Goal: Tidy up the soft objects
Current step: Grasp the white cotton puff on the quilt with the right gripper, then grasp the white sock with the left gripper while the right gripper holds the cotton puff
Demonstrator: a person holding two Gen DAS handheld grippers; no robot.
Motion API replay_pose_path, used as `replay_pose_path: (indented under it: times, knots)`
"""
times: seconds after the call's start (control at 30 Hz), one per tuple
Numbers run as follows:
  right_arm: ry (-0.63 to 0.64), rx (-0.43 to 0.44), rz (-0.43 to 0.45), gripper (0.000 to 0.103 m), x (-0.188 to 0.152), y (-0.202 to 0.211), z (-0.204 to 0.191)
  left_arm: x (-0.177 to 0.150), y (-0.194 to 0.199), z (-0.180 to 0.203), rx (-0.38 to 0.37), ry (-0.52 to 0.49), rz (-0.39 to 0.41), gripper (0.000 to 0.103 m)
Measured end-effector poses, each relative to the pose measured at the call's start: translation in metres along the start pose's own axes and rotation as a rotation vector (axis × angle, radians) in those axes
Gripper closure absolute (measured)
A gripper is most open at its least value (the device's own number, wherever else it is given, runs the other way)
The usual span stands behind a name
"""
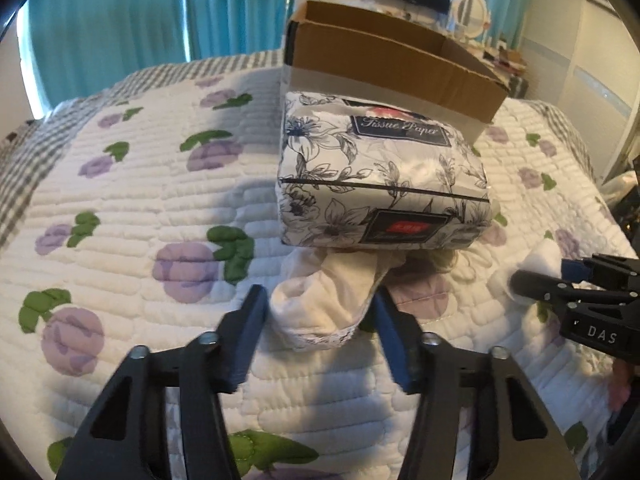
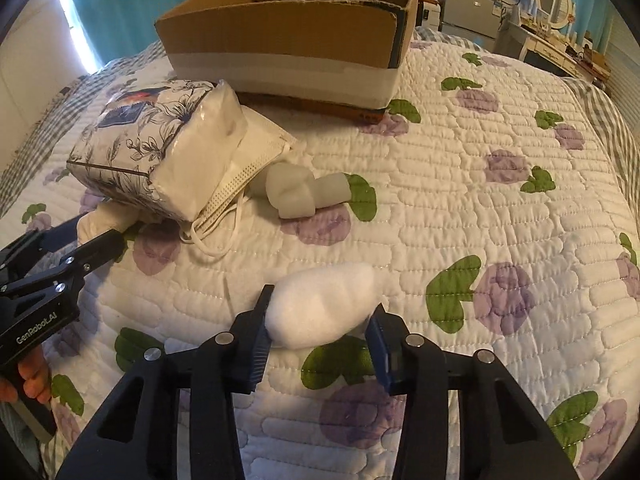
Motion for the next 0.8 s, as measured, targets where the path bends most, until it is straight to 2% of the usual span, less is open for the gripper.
replay_pose_path:
  times: [0.03,0.2,0.37,0.8]
  knots:
    - [0.001,0.001,0.001,0.062,0.000,0.000,-0.001,0.000,0.000,0.001,-0.010,-0.001,-0.002,0.060]
    - [0.005,0.001,0.003,0.062,0.001,0.001,-0.002,0.000,0.004,0.000,-0.044,0.020,0.009,0.092]
    - [0.008,0.003,0.013,0.062,0.000,0.003,-0.005,-0.002,0.010,0.004,-0.083,0.004,0.010,0.094]
    - [0.017,0.066,0.107,0.062,0.007,0.046,-0.034,-0.009,0.059,0.012,-0.094,0.003,0.034,0.094]
Point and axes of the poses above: each gripper's, at about its wrist camera, not at the fingertips, and y roughly against the way its jaws point, z to its right, x to its top, the point moved 8 cm from there along -y, roughly the way its jaws point, and after that the axes turned 12 degrees about x, right-handed, at the moved point
